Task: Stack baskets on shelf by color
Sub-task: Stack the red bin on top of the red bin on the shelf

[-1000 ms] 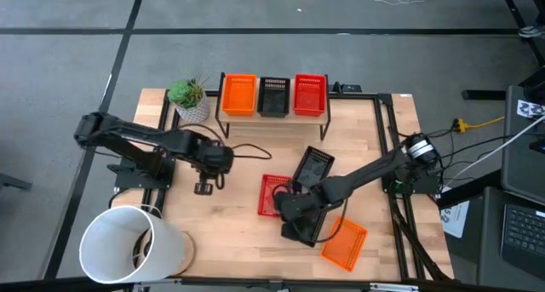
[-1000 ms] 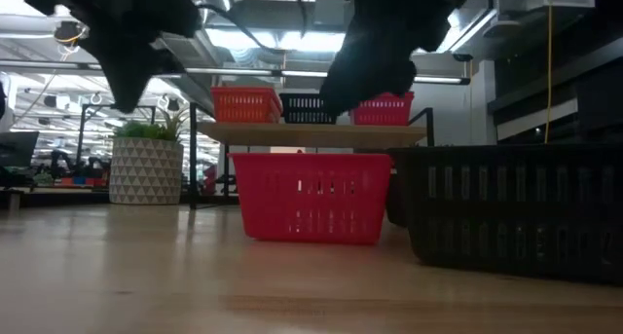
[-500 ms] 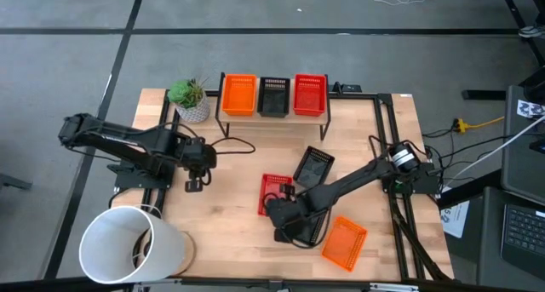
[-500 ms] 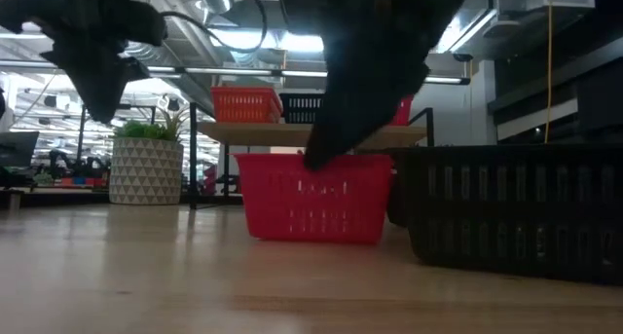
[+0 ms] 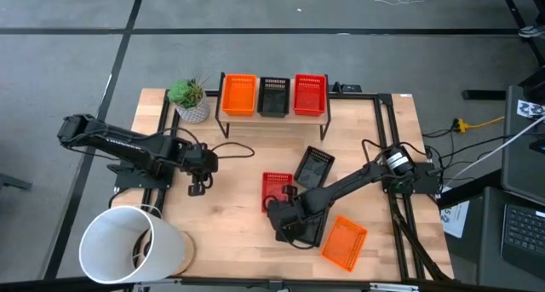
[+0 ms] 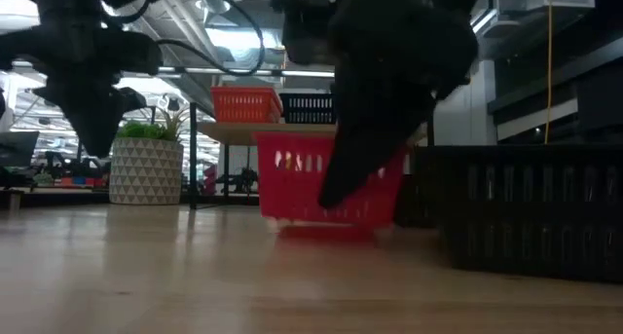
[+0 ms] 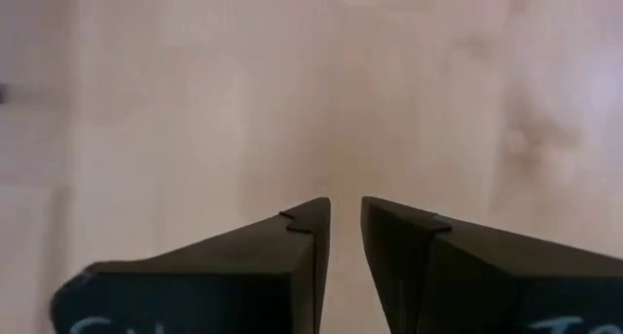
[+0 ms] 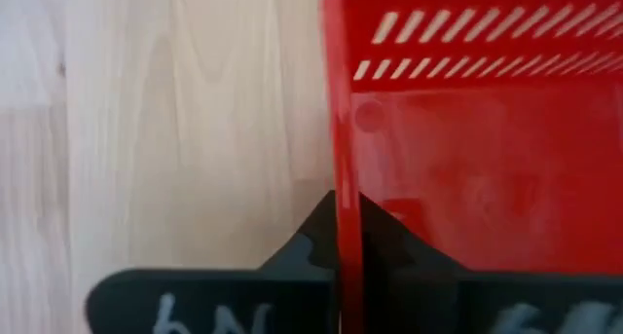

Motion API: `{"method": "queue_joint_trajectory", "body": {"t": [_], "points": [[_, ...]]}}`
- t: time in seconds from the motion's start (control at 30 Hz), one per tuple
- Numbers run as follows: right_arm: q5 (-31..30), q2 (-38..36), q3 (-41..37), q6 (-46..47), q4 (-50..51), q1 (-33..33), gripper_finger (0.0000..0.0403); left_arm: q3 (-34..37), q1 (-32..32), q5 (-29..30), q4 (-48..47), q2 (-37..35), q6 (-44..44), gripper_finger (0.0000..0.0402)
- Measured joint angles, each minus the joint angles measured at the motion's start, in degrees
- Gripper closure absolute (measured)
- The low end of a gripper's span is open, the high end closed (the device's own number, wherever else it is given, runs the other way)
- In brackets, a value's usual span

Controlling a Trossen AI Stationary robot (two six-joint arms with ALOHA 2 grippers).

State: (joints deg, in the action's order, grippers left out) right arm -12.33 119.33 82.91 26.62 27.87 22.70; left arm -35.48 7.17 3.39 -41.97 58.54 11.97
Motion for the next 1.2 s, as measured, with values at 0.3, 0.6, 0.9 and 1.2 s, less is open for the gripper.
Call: {"method": "queue_joint_trajectory", "body": {"t": [0.3,0.6,0.9,1.2], "points": [[-2.1,-1.9,11.0,-8.8,11.6,0.1,0.0401,3.7,4.9,7.0,4.8,-8.2,2.8,0.0350],[-15.5,-2.0,34.2,-13.4,36.4,1.0,0.0402,11.1,6.1,12.0,19.5,-12.8,2.4,0.0350],[-36.0,-2.3,50.7,-11.9,62.0,-1.3,0.0403,17.5,6.1,12.0,28.1,-12.6,2.6,0.0350],[-22.9,-15.1,45.7,-28.9,60.9,-22.1,0.0403,17.6,6.1,12.2,29.6,-12.6,2.6,0.0350]]}}
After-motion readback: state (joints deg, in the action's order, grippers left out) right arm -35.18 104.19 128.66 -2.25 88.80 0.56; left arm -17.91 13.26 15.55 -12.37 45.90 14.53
